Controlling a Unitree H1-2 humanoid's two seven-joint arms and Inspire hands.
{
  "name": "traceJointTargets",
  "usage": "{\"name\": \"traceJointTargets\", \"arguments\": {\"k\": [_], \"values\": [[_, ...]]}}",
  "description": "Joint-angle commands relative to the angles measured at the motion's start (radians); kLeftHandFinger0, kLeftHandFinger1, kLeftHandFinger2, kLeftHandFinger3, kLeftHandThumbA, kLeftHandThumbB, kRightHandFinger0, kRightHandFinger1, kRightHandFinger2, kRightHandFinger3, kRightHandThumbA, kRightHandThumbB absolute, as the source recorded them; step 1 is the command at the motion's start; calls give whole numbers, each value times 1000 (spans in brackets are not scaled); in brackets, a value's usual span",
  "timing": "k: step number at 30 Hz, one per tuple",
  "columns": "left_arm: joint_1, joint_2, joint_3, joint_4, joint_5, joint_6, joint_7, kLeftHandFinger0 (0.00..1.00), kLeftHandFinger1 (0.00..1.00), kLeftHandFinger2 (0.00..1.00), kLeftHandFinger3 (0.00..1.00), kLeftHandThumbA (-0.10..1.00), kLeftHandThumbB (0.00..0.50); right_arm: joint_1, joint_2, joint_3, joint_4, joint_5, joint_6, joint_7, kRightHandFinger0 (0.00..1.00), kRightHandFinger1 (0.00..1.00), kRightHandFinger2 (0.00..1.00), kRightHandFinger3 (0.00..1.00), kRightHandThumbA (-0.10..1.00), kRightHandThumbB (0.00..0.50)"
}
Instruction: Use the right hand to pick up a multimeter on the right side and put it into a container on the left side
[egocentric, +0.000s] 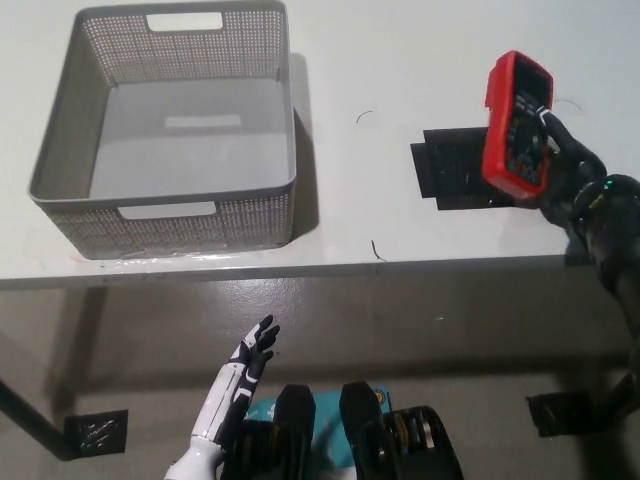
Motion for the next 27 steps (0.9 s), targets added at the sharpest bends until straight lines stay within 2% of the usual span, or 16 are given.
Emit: {"name": "traceJointTargets", "arguments": {"k": [1,2,3,4,5,6,7,8,9,11,14,17,18,22,24,27], "values": [[-9,11,-7,-24,23,-40,-1,1000,1000,1000,1000,1000,319,-222,56,-286,-95,466,137,219,0,146,578,1000,-100,87],[-9,11,-7,-21,22,-43,0,1000,1000,1000,1000,1000,317,-224,70,-292,-105,473,138,230,0,148,577,868,-100,90],[-9,11,-7,-21,23,-44,0,1000,1000,1000,1000,1000,316,-224,76,-297,-109,473,139,233,0,150,576,816,-100,92],[-11,10,-7,-19,21,-44,0,1000,1000,1000,1000,1000,313,-226,82,-301,-114,472,140,244,0,147,572,808,-100,88],[-11,10,-7,-18,23,-42,0,1000,1000,1000,1000,1000,314,-227,94,-301,-122,473,147,256,0,148,568,1000,-100,100],[-10,10,-7,-19,24,-41,1,1000,1000,1000,1000,1000,316,-228,101,-300,-126,471,152,264,0,153,565,862,-100,97],[-8,9,-8,-21,23,-39,0,1000,1000,1000,1000,1000,315,-230,114,-292,-135,464,153,275,0,180,564,842,-100,91],[-9,9,-8,-19,25,-42,0,1000,1000,1000,1000,1000,308,-235,126,-292,-144,467,157,277,0,179,565,939,-100,85],[-8,10,-9,-21,26,-41,1,1000,1000,1000,1000,1000,307,-241,134,-288,-148,467,166,284,0,167,541,937,-100,74],[-8,10,-8,-17,23,-43,-1,1000,1000,1000,1000,1000,306,-254,159,-282,-176,473,163,265,0,112,559,994,-100,98],[-8,10,-6,-21,15,-38,-4,1000,1000,1000,1000,1000,303,-278,188,-289,-198,505,191,257,0,97,525,1000,-100,86],[-11,8,-10,-14,27,-47,0,1000,1000,1000,1000,1000,282,-295,216,-268,-231,516,213,253,0,134,577,1000,-100,95],[-12,8,-13,-12,32,-49,2,1000,1000,1000,1000,1000,281,-297,221,-261,-241,518,220,249,0,134,577,1000,-100,80],[-13,12,-14,-16,42,-40,1,1000,1000,1000,1000,1000,295,-310,254,-197,-298,516,230,275,0,58,469,1000,-100,28],[-11,13,-15,-22,41,-36,-3,1000,1000,1000,1000,1000,295,-324,268,-189,-322,536,241,263,0,46,461,1000,-100,48],[-12,15,-13,-24,39,-37,-3,1000,1000,1000,1000,1000,302,-338,300,-151,-396,548,226,222,0,84,522,1000,-100,72]]}}
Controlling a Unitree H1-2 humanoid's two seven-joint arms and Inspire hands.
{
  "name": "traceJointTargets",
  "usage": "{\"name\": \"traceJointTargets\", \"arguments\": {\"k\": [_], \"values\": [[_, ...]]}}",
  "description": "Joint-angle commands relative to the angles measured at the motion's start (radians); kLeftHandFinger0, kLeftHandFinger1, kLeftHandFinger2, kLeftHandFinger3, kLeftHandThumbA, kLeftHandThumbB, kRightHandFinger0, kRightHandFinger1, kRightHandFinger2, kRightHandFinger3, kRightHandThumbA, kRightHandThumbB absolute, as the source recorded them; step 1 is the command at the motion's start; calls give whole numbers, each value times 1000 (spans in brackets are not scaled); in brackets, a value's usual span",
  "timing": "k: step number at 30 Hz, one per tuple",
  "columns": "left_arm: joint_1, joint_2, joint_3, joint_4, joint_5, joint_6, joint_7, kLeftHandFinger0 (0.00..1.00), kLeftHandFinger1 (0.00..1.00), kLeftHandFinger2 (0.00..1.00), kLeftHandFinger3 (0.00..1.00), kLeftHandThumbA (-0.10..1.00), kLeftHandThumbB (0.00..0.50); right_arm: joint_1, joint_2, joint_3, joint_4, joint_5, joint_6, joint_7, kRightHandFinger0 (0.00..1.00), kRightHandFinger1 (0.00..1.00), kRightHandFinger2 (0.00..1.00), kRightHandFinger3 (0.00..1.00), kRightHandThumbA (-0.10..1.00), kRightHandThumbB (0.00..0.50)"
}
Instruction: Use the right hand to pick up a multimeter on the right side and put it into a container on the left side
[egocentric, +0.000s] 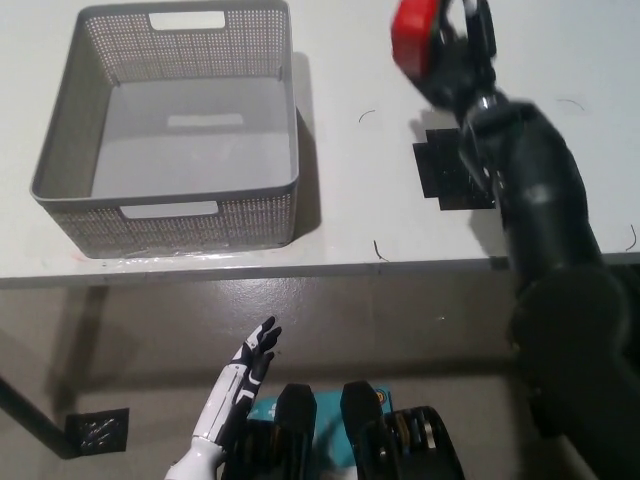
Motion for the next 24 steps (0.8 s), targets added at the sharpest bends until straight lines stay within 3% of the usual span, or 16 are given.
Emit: {"name": "traceJointTargets", "arguments": {"k": [1,6,8,9,10,11,13,15,18,19,20,22,24], "values": [[-12,8,-8,-24,18,-33,-3,1000,1000,1000,1000,1000,316,-149,32,74,-134,123,37,83,0,82,531,1000,-100,76],[-10,10,-10,-22,6,-24,-13,1000,1000,1000,1000,1000,328,-159,49,146,-174,157,82,43,0,43,555,1000,-100,92],[-6,10,-13,-21,6,-23,-16,1000,1000,1000,1000,1000,335,-167,62,187,-159,133,71,9,0,59,559,1000,-100,152],[-2,11,-16,-19,12,-27,-16,1000,1000,1000,1000,1000,336,-165,68,206,-156,123,72,-9,0,48,573,1000,-100,152],[1,12,-20,-22,19,-29,-15,1000,1000,1000,1000,1000,328,-171,71,226,-138,116,88,-37,0,46,642,1000,-100,121],[3,13,-23,-26,25,-25,-13,1000,1000,1000,1000,1000,327,-174,71,248,-119,102,81,-44,0,17,627,1000,-100,123],[7,13,-27,-30,32,-21,-9,1000,1000,1000,1000,1000,324,-180,69,314,-57,53,38,-26,0,51,659,1000,-100,101],[13,11,-31,-35,21,-11,-16,1000,1000,1000,1000,1000,333,-184,68,364,13,29,-10,-9,0,112,662,1000,-100,120],[16,12,-38,-31,27,-19,-13,1000,1000,1000,1000,1000,335,-188,74,453,101,-23,-77,-45,0,25,591,1000,-100,123],[16,12,-39,-31,24,-19,-15,1000,1000,1000,1000,1000,337,-189,79,466,123,-29,-96,-47,0,3,580,810,-100,110],[15,12,-39,-32,24,-18,-15,1000,1000,1000,1000,1000,339,-190,82,480,150,-30,-100,-59,0,9,590,800,-100,100],[14,9,-41,-34,21,-13,-18,1000,1000,1000,1000,1000,336,-192,91,490,174,-30,-116,-99,0,48,654,1000,-100,107],[16,7,-43,-43,18,-2,-24,1000,1000,1000,1000,1000,344,-184,104,527,197,-58,-156,-116,0,33,636,975,-100,92]]}}
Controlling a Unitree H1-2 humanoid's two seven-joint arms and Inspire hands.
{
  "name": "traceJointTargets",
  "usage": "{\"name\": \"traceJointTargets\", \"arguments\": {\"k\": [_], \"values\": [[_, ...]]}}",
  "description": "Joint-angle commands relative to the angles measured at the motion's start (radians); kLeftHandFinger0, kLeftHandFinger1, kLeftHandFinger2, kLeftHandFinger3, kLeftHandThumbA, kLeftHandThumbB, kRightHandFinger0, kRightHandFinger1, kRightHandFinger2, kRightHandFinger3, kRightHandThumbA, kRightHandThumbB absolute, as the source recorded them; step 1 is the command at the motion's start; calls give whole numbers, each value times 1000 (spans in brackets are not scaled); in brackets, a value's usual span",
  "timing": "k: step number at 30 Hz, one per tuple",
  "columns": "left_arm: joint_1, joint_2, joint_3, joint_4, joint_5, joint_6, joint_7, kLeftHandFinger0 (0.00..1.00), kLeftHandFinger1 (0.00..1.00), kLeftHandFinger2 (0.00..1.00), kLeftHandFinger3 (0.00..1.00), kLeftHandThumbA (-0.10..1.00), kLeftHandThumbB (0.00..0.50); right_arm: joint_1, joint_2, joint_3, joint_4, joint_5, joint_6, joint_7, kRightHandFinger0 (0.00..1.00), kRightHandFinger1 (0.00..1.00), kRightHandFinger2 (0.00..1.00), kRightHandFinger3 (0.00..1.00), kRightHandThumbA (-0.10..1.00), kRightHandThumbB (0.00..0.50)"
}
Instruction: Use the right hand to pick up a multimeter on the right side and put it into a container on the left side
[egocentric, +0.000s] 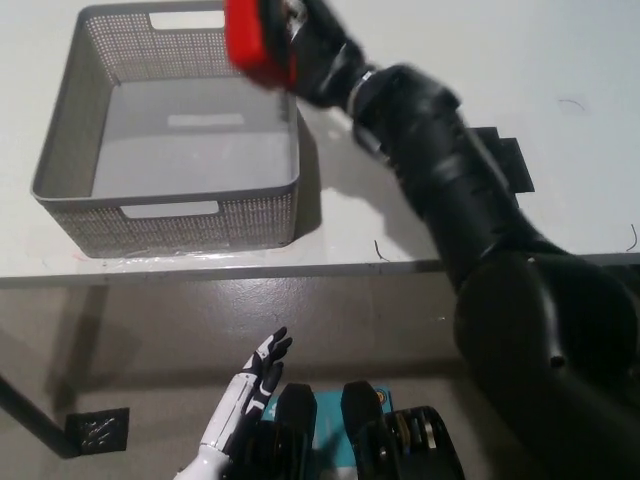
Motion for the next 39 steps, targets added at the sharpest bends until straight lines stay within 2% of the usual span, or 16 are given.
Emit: {"name": "traceJointTargets", "arguments": {"k": [1,9,12,14,17,18,19,23,25,26,27,28,29,30,32,39], "values": [[3,1,-10,-40,3,-1,-15,1000,1000,1000,1000,1000,345,-105,12,52,14,-43,-137,-33,0,40,619,924,-100,90],[7,2,-17,-59,3,6,-30,1000,1000,1000,1000,1000,330,-104,35,138,53,-90,-172,-108,0,44,707,1000,-100,83],[3,4,-21,-59,22,1,-26,1000,1000,1000,1000,1000,306,-117,39,147,50,-93,-193,-120,0,87,722,636,-100,140],[3,5,-23,-61,25,-1,-26,1000,1000,1000,1000,1000,308,-132,40,141,45,-84,-193,-129,0,129,736,855,-100,165],[6,1,-22,-57,6,1,-35,1000,1000,1000,1000,1000,323,-157,38,146,35,-89,-211,-140,0,112,753,846,-100,211],[9,-1,-25,-52,1,-4,-38,1000,1000,1000,1000,1000,322,-159,37,150,33,-94,-213,-146,0,102,759,690,-100,205],[12,-4,-27,-47,-4,-9,-43,1000,1000,1000,1000,1000,327,-165,36,157,30,-102,-219,-150,0,99,765,813,-100,172],[37,-6,-37,-50,-8,-6,-53,1000,1000,1000,1000,1000,335,-169,37,203,18,-145,-233,-164,0,143,803,372,-100,178],[38,-7,-37,-44,-6,-13,-51,1000,1000,1000,1000,1000,339,-172,37,225,16,-161,-243,-169,0,212,809,422,-100,193],[41,-10,-41,-42,-4,-13,-52,1000,1000,1000,1000,1000,341,-171,37,239,13,-171,-241,-182,0,234,770,606,-100,242],[41,-10,-43,-43,-3,-11,-53,1000,1000,1000,1000,1000,338,-172,37,242,10,-171,-239,-183,0,216,680,533,-100,265],[44,-11,-48,-41,-3,-12,-56,1000,1000,1000,1000,1000,338,-164,32,246,4,-168,-229,-151,297,553,977,823,105,294],[46,-11,-52,-35,-5,-17,-57,1000,1000,1000,1000,1000,338,-157,26,258,-2,-171,-217,-111,437,649,983,780,137,297],[47,-13,-55,-30,-8,-17,-60,1000,1000,1000,1000,1000,348,-140,15,296,-13,-195,-219,-31,999,1000,1000,1000,354,323],[51,-16,-62,-30,-6,-15,-60,1000,1000,1000,1000,1000,347,-122,0,337,-27,-216,-205,61,1000,1000,1000,1000,570,381],[64,-25,-88,-28,-9,-14,-77,1000,1000,1000,1000,1000,349,-55,-31,409,-64,-239,-202,130,1000,1000,1000,1000,654,485]]}}
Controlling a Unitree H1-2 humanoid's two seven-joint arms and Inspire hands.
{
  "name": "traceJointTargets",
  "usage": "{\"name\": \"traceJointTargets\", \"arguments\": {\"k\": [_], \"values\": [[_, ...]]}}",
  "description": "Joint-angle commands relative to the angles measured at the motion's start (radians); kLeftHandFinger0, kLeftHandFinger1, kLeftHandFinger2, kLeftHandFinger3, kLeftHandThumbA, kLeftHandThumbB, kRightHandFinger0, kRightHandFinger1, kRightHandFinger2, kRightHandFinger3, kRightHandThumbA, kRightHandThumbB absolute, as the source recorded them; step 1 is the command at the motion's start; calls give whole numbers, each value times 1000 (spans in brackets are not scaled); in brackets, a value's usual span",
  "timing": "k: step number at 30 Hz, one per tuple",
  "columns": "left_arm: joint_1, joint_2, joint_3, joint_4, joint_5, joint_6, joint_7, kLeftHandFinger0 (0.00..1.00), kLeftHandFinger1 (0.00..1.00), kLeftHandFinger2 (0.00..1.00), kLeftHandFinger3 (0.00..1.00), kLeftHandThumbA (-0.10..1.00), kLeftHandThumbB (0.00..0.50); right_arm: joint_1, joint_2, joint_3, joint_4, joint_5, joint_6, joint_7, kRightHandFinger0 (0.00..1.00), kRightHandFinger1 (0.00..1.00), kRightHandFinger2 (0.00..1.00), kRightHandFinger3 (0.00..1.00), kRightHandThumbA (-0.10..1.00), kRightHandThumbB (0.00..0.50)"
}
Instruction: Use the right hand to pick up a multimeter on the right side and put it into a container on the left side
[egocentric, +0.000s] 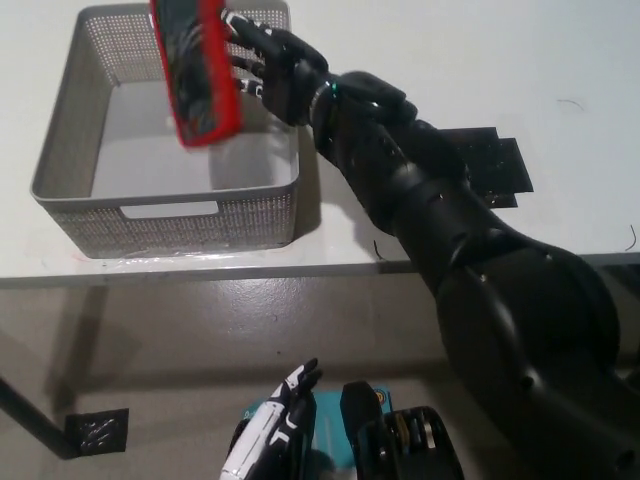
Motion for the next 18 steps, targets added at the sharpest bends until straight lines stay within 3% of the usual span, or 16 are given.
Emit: {"name": "traceJointTargets", "arguments": {"k": [1,8,12,16,18], "values": [[7,-15,-22,-6,-5,-18,-23,1000,1000,1000,1000,1000,348,-41,-44,52,-68,-48,-53,149,1000,1000,1000,1000,679,485],[0,-12,-28,3,14,-33,-13,1000,1000,1000,1000,1000,337,-23,-68,92,-82,-65,-51,166,1000,1000,1000,1000,767,443],[0,-12,-29,4,3,-30,-16,1000,1000,1000,1000,1000,337,-23,-76,90,-83,-60,-40,182,1000,1000,1000,1000,792,464],[-6,-13,-30,3,8,-26,-14,1000,1000,1000,1000,1000,330,-19,-89,94,-105,-70,-49,196,1000,1000,1000,1000,869,445],[-5,-14,-30,4,6,-29,-13,1000,1000,1000,1000,1000,332,-5,-105,93,-131,-71,-71,206,1000,1000,1000,1000,899,479]]}}
